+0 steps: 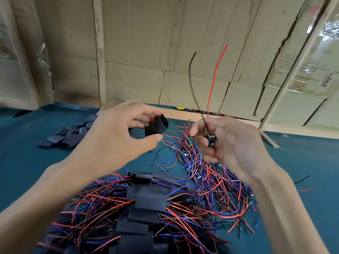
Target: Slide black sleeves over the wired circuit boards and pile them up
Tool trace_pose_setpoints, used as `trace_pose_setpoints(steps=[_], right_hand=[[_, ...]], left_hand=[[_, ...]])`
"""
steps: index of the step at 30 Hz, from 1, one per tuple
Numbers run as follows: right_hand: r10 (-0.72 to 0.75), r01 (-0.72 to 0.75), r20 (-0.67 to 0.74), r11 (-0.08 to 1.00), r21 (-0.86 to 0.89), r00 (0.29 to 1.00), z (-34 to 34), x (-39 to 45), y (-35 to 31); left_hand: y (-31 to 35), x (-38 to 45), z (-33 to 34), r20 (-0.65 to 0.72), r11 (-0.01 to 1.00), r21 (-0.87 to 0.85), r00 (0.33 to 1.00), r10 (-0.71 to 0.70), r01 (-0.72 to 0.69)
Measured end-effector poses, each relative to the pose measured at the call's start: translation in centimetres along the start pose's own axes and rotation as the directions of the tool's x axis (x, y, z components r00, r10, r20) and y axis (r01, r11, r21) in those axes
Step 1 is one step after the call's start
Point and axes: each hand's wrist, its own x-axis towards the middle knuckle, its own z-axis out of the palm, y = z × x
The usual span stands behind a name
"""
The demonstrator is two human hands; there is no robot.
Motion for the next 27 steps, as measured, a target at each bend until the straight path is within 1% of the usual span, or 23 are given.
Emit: trace_pose_setpoints(steps=[2,3,4,5,6,7,8,10,12,14,16,20,23,27], right_hand=[[0.057,-0.056,0.009,0.995,-0.08,0.998,0.0,0.1,0.3],[0.046,-0.05,-0.027,0.984,-0.169,0.999,0.0,0.1,0.5],[0.001,-0.021,-0.068,0.955,-0.295,0.998,0.1,0.1,0.6],[-0.059,0.014,-0.09,0.901,-0.434,0.994,0.1,0.2,0.6],[-0.112,0.048,-0.083,0.835,-0.548,0.99,0.0,0.1,0.7],[-0.147,0.077,-0.062,0.782,-0.618,0.987,-0.2,0.1,0.7],[-0.165,0.101,-0.04,0.759,-0.644,0.985,-0.4,0.0,0.8],[-0.194,0.145,-0.012,0.774,-0.616,0.981,-0.5,-0.3,0.7],[-0.257,0.196,-0.026,0.797,-0.571,0.966,-0.6,-0.4,0.4],[-0.313,0.234,-0.04,0.785,-0.574,0.949,-0.7,-0.5,0.4],[-0.339,0.235,-0.069,0.771,-0.592,0.938,-1.0,-0.4,0.5],[-0.385,0.269,-0.108,0.793,-0.547,0.917,-1.7,-0.5,0.7],[-0.424,0.299,-0.138,0.799,-0.522,0.895,-2.0,-0.4,0.9],[-0.487,0.334,-0.172,0.777,-0.534,0.856,-2.3,-0.3,0.9]], left_hand=[[-0.5,0.1,-0.2,-0.007,1.0,0.029,1.0,-0.005,0.005],[-0.8,0.2,-0.3,-0.006,0.999,0.042,1.0,-0.009,0.01],[-1.1,0.3,-0.3,-0.002,0.999,0.051,1.0,-0.017,0.017],[-1.3,0.4,-0.4,0.003,0.998,0.056,1.0,-0.028,0.028],[-1.5,0.5,-0.5,0.01,0.998,0.059,0.999,-0.04,0.039],[-1.7,0.5,-0.6,0.02,0.997,0.061,0.998,-0.052,0.051],[-1.9,0.6,-0.7,0.03,0.996,0.064,0.998,-0.063,0.061],[-2.2,0.6,-0.9,0.052,0.995,0.072,0.996,-0.076,0.072],[-2.3,0.7,-0.9,0.06,0.995,0.071,0.995,-0.075,0.07],[-2.4,0.7,-0.9,0.043,0.996,0.07,0.997,-0.067,0.064],[-2.3,0.7,-1.0,0.019,0.996,0.064,0.998,-0.064,0.062],[-2.3,0.7,-1.2,-0.006,0.997,0.044,0.998,-0.059,0.059],[-2.4,0.6,-1.1,-0.008,0.997,0.047,0.998,-0.059,0.06],[-2.6,0.7,-1.0,-0.003,0.998,0.021,0.999,-0.053,0.053]])
